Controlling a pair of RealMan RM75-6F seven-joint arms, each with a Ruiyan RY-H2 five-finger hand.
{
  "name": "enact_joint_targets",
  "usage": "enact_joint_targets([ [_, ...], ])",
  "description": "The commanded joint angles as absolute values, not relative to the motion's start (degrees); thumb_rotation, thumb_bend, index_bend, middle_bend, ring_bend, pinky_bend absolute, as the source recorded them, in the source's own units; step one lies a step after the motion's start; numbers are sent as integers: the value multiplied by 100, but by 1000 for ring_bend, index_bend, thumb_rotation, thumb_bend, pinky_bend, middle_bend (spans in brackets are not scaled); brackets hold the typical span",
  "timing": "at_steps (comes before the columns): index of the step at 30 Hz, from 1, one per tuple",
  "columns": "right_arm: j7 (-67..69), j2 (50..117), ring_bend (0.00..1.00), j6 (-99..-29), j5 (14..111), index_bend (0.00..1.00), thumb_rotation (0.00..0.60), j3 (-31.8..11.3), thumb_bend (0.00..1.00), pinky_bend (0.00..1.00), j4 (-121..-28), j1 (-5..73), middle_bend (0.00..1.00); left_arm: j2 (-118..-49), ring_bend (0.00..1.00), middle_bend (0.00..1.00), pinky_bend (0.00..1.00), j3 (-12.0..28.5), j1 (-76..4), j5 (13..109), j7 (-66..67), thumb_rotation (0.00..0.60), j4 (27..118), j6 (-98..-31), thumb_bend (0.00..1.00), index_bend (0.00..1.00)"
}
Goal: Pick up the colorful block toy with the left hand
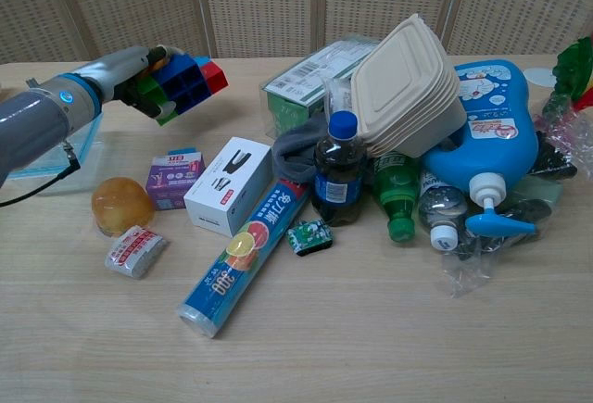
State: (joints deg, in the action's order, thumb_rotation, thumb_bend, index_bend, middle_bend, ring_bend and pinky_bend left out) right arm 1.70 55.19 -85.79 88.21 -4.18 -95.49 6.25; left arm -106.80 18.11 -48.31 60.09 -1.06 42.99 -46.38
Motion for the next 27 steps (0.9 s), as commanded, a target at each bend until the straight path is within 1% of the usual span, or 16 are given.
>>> enact_joint_targets([
  [1, 165, 5551, 0, -8553, 8840, 0, 268, -418, 167, 0, -9544, 646, 39, -9699, 0, 0, 311, 1986, -4670, 5985, 273, 600, 5755, -4858, 816, 188],
  [4, 166, 5581, 0, -8532, 8854, 0, 265, -421, 166, 0, -9541, 665, 38, -9124, 0, 0, 310, 2157, -4639, 5800, 566, 600, 6655, -4913, 814, 187],
  [7, 169, 5596, 0, -8546, 8874, 0, 266, -427, 166, 0, -9539, 669, 38, -8640, 0, 0, 309, 2318, -4671, 5632, 864, 600, 7331, -4974, 813, 187],
  [13, 184, 5606, 0, -8572, 8879, 0, 265, -417, 164, 0, -9540, 643, 39, -7880, 0, 0, 307, 2661, -4777, 5292, 1150, 600, 8346, -5067, 813, 186],
  [22, 238, 5628, 0, -8654, 8913, 0, 268, -396, 164, 0, -9526, 584, 39, -7091, 0, 0, 302, 2964, -4945, 4777, 1360, 600, 9197, -5173, 811, 187],
  [27, 264, 5627, 0, -8699, 8937, 0, 267, -382, 165, 0, -9513, 550, 39, -6828, 0, 0, 300, 2989, -5014, 4594, 1442, 600, 9470, -5271, 810, 187],
])
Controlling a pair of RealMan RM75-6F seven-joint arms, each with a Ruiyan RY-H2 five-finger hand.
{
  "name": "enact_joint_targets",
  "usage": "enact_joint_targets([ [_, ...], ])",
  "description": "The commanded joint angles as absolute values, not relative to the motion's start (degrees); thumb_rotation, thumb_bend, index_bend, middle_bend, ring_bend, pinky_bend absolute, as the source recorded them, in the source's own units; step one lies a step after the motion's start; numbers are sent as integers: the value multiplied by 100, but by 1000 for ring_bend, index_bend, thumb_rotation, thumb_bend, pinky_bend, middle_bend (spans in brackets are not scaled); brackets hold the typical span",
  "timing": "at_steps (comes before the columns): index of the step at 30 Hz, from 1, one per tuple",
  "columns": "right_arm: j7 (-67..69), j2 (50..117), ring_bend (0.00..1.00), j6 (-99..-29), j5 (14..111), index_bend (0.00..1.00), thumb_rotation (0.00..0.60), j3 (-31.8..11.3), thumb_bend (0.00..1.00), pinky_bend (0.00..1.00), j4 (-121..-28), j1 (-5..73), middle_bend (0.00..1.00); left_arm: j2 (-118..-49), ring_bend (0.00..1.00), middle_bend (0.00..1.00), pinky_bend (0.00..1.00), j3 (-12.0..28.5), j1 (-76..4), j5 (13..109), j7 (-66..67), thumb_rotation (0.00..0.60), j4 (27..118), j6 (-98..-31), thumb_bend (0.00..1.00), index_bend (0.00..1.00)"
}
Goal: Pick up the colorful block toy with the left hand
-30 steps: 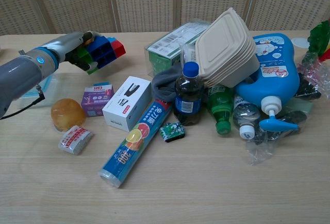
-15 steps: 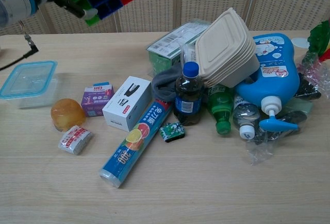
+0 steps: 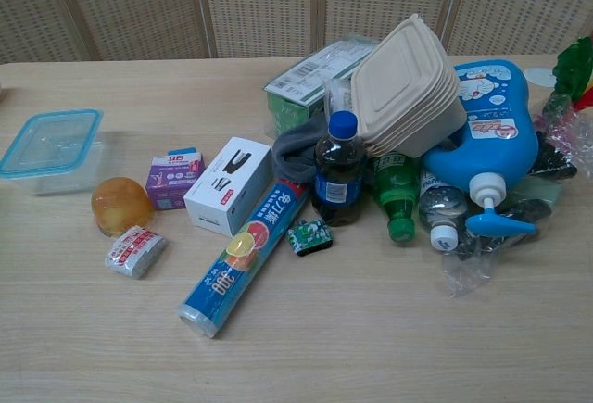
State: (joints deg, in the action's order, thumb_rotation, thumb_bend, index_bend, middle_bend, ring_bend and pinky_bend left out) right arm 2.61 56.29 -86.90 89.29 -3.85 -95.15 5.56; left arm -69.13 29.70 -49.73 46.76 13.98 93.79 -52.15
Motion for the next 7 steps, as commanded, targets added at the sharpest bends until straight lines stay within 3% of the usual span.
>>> enact_joint_targets([
  [1, 269, 5625, 0, -8711, 8947, 0, 267, -382, 166, 0, -9514, 545, 39, -6787, 0, 0, 300, 2985, -5031, 4547, 1450, 600, 9515, -5293, 810, 187],
  [7, 279, 5628, 0, -8728, 8964, 0, 265, -387, 166, 0, -9513, 539, 39, -6660, 0, 0, 300, 2920, -5095, 4379, 1422, 600, 9626, -5356, 811, 187],
])
